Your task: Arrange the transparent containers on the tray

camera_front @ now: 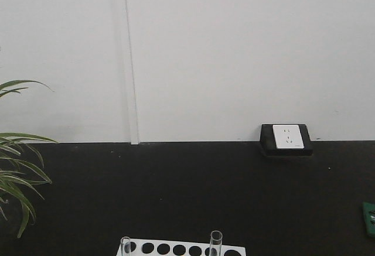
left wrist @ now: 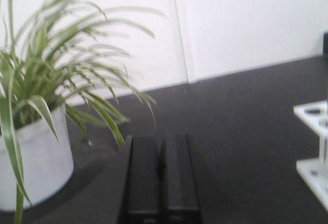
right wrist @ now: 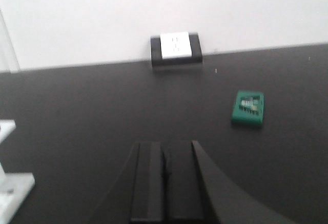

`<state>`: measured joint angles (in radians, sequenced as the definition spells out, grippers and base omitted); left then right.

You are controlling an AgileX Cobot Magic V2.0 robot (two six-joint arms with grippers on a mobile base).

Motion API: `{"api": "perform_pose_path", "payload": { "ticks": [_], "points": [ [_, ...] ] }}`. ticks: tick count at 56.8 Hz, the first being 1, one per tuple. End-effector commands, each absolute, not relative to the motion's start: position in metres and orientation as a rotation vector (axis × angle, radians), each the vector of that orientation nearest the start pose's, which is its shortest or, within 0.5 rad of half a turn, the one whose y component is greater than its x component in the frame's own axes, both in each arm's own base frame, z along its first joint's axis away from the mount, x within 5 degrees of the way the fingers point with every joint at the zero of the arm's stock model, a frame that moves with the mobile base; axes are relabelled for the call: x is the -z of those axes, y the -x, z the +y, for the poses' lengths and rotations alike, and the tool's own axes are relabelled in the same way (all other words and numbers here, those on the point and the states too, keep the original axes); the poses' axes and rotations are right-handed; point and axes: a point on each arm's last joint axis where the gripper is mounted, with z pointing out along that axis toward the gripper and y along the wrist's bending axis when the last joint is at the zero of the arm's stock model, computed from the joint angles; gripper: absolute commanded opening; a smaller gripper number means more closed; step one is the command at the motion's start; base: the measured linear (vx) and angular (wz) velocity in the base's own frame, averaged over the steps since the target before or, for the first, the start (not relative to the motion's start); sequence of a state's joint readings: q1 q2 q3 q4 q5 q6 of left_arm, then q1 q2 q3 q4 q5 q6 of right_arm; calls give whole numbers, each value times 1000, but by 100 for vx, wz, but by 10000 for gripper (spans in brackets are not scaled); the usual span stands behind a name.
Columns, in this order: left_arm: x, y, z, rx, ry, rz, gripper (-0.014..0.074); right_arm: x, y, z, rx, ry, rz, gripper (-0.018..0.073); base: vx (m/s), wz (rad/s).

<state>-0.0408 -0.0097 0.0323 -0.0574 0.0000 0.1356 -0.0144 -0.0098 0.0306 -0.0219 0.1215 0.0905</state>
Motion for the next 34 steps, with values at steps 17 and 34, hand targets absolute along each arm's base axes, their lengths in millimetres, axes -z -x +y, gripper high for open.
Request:
{"api": "perform_pose_path", "payload": {
  "ticks": [17,34],
  "points": [
    [-338,-23,1,87,30,1006,-3,-346,-22,0,-22,-33,1101,-9,0,0],
    [-447,-92,-3,23,-21,1090,-3,-444,-86,-2,38,4,1183,-9,0,0]
  ]
}}
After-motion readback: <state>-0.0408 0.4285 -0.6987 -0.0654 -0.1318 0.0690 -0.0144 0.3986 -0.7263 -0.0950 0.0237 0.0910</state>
